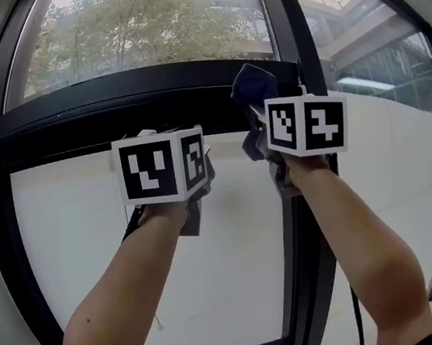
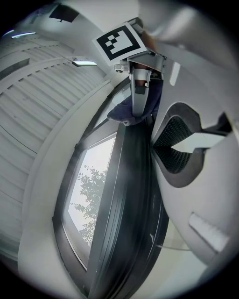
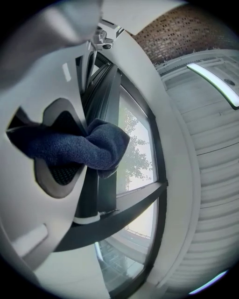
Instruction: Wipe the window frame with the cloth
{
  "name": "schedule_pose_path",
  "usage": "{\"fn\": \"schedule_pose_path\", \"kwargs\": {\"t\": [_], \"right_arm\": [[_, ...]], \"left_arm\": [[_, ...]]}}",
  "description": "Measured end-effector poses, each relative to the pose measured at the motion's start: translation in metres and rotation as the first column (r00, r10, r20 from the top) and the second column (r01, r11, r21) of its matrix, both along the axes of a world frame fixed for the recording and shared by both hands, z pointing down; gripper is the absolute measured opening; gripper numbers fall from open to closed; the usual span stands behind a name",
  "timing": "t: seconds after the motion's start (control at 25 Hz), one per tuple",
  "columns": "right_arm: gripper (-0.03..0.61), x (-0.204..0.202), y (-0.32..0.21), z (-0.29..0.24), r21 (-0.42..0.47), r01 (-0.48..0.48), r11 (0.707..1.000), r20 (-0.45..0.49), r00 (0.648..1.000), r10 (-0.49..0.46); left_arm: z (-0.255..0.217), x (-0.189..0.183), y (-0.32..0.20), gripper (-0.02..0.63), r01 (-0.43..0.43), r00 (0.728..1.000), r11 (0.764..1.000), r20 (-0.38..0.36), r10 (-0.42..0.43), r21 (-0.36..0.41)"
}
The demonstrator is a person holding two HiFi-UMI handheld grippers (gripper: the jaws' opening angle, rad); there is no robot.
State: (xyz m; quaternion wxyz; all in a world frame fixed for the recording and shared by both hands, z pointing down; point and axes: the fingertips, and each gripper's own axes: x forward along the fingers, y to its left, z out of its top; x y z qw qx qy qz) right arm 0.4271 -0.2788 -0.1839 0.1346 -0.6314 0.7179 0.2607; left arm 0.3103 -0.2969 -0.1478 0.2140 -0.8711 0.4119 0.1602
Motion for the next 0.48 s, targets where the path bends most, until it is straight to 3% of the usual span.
{"fn": "schedule_pose_path", "kwargs": {"t": [0.48], "right_arm": [[0.126,0.075,0.012,-0.001,0.005,-0.112,0.994,0.052,0.992,0.112]], "left_arm": [[-0.006,0.061,-0.002,-0.006,-0.075,0.996,0.997,0.042,0.075,-0.001]]}}
